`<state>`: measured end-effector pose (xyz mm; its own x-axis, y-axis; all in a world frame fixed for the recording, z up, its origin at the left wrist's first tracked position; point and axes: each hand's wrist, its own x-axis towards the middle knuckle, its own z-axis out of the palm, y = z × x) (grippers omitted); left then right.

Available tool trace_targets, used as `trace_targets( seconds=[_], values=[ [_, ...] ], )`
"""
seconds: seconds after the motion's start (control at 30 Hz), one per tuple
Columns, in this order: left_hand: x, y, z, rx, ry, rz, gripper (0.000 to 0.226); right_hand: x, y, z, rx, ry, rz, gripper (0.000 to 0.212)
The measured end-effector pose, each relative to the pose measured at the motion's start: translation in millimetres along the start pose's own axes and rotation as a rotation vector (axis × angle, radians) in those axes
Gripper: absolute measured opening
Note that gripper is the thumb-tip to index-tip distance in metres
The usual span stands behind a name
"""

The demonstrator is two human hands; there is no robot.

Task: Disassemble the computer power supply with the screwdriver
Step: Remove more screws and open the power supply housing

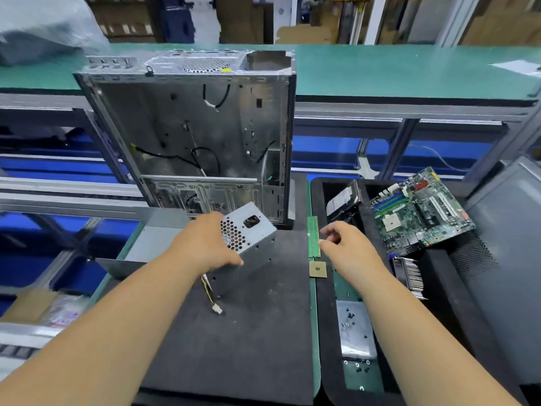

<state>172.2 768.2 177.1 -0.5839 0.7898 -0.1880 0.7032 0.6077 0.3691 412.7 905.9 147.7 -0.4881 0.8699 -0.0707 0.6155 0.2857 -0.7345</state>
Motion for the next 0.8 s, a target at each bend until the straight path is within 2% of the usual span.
trace_targets(
  seconds=[0.27,0.47,0.53,0.63,0.7,0.8],
  values=[
    [0,-11,-5,0.364,0.101,0.475,0.101,-12,-31,11,0.066,0.051,-0.037,0.012],
    [-16,-29,5,0.315,0.353,0.803,0.091,-24,-48,29,0.048,0.135,-0.073,0.014],
    [-21,-37,15,0.319,0.35,0.851,0.09,-29,-50,38,0.05,0.126,-0.062,0.015],
    [-28,-49,28,0.295,0.342,0.827,0.093,-35,-53,51,0.033,0.095,-0.062,0.016],
    [-30,-54,32,0.283,0.351,0.825,0.095,-39,-58,59,0.035,0.014,-0.103,0.017],
    [-31,-59,36,0.298,0.294,0.838,0.102,-43,-66,70,-0.11,-0.137,-0.191,0.037]
  ],
)
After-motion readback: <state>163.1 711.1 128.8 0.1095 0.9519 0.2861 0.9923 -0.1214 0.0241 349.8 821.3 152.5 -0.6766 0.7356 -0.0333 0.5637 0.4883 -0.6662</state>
